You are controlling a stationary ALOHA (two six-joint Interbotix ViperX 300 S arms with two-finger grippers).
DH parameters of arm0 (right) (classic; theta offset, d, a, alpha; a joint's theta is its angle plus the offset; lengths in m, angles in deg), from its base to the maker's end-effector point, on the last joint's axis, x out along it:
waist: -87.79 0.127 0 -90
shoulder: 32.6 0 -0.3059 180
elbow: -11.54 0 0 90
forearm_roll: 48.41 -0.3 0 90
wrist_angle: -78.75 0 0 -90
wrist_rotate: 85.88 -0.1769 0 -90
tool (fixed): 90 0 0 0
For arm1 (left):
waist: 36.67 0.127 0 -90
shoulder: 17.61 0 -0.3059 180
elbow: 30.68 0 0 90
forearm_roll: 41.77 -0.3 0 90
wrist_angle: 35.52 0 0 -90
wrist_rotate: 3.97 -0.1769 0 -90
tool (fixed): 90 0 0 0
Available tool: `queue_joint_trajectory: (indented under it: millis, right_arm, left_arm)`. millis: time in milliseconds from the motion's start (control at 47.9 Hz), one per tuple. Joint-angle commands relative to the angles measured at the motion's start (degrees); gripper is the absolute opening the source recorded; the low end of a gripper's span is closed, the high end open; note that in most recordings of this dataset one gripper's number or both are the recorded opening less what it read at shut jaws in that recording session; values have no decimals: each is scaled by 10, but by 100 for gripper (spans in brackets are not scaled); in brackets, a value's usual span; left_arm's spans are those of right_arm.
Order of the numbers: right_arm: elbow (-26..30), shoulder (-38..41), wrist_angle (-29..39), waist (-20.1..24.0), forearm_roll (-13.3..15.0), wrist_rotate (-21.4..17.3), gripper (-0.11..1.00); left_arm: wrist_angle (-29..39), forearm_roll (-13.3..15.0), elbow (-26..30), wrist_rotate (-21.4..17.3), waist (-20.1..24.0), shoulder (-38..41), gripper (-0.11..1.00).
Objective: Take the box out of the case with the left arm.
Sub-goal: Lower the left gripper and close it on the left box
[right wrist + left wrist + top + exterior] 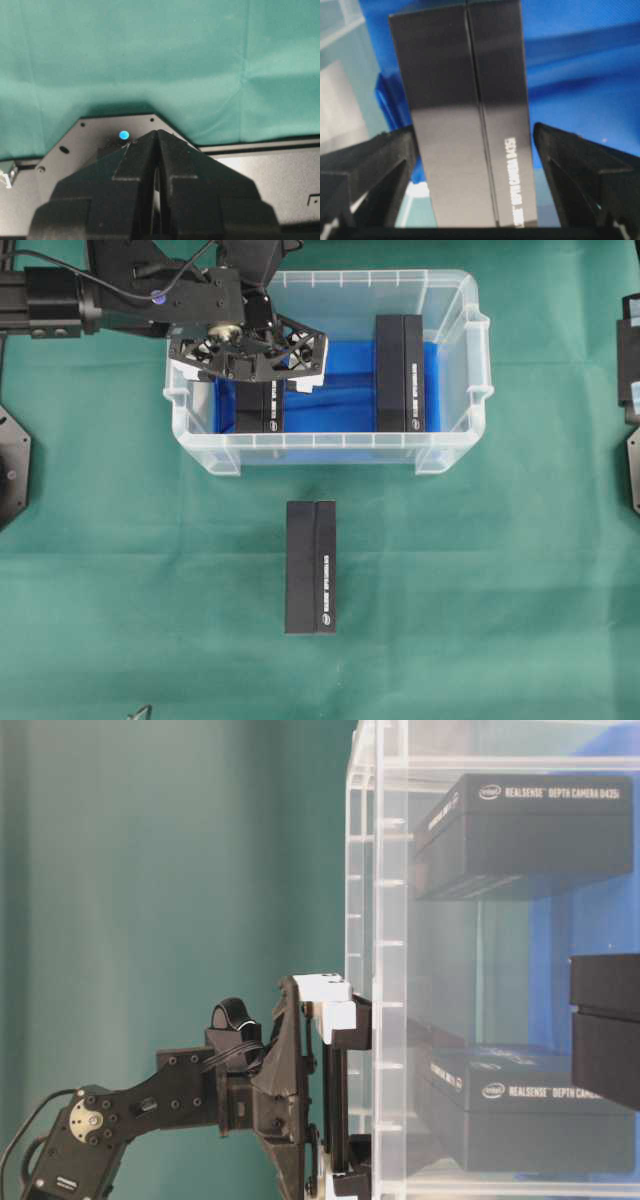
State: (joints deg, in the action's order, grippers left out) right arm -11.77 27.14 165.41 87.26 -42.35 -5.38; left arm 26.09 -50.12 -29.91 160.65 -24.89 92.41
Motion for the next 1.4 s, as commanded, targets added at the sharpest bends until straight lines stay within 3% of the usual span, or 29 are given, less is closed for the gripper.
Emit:
queue_joint_trajectory:
  millis: [0,647,731,835,1378]
  right_arm:
    - [5,0,-2,-1,0,-1,2]
    - [5,0,-2,-1,-2,-2,2]
    - [5,0,-2,-1,-3,-2,2]
    - [5,0,-2,-1,-2,-2,2]
    - [5,0,-1,-1,-3,-2,2]
  left_arm:
    - [-6,-5,2,-1,5,-6,86]
    - [-18,-5,-7,6,5,-4,85]
    - [-18,-5,-7,11,4,-4,80]
    - [-20,-5,-7,14,1,-4,63]
    - [-27,-1,-10,28,-5,-9,63]
